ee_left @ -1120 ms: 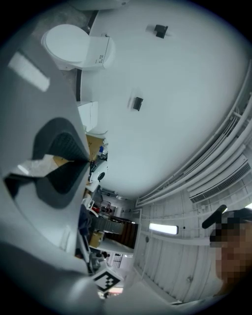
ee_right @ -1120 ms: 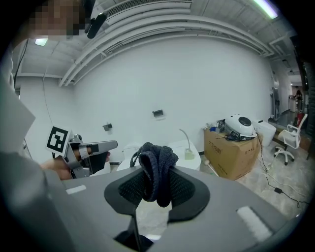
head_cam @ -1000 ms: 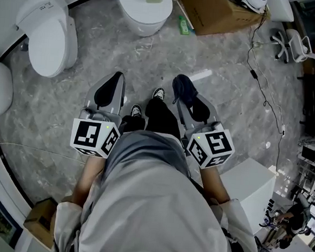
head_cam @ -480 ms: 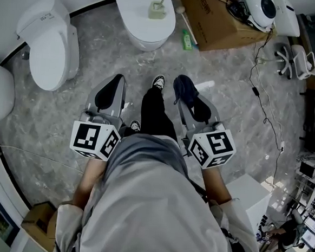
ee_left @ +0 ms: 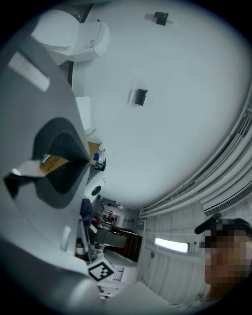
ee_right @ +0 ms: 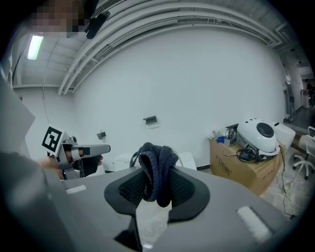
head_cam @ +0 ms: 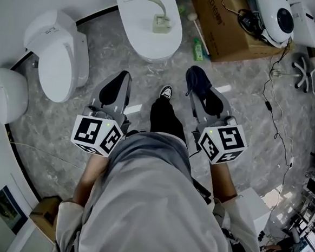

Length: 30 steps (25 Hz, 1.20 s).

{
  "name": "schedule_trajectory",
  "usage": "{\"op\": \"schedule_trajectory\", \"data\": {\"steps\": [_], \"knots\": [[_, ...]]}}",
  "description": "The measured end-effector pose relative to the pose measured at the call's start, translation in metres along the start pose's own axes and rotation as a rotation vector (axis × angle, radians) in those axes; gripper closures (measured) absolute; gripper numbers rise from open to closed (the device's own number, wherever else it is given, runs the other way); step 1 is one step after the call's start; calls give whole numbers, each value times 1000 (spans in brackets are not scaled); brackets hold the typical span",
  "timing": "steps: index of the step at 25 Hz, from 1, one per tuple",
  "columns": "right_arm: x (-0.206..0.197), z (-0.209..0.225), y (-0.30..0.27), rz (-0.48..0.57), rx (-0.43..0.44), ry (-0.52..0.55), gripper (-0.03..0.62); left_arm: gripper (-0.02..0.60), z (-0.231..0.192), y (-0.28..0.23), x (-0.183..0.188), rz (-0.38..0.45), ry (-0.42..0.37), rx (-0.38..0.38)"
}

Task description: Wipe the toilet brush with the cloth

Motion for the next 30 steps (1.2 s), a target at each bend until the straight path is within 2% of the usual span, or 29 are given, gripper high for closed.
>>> {"op": "schedule_trajectory", "data": {"steps": [7,12,23,30], "knots": [[31,68,-50,0,44,-42,496,581,-5,-87,35,-8,-30,34],[43,99,-83,-17,82,-55,496,581,-15,-137,46,-15,-25,64],[60,111,-133,-24,151,-76,496,581,-41,-177,42,-40,26,125],[64,112,-159,-45,142,-93,496,581,-65,-201,39,-57,54,119]]}}
Point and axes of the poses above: the fingertips, and each gripper's own axes: y backward along the fingers, z to its right, x out of its top, the point moved 3 cm from there along y, backward along the fingers
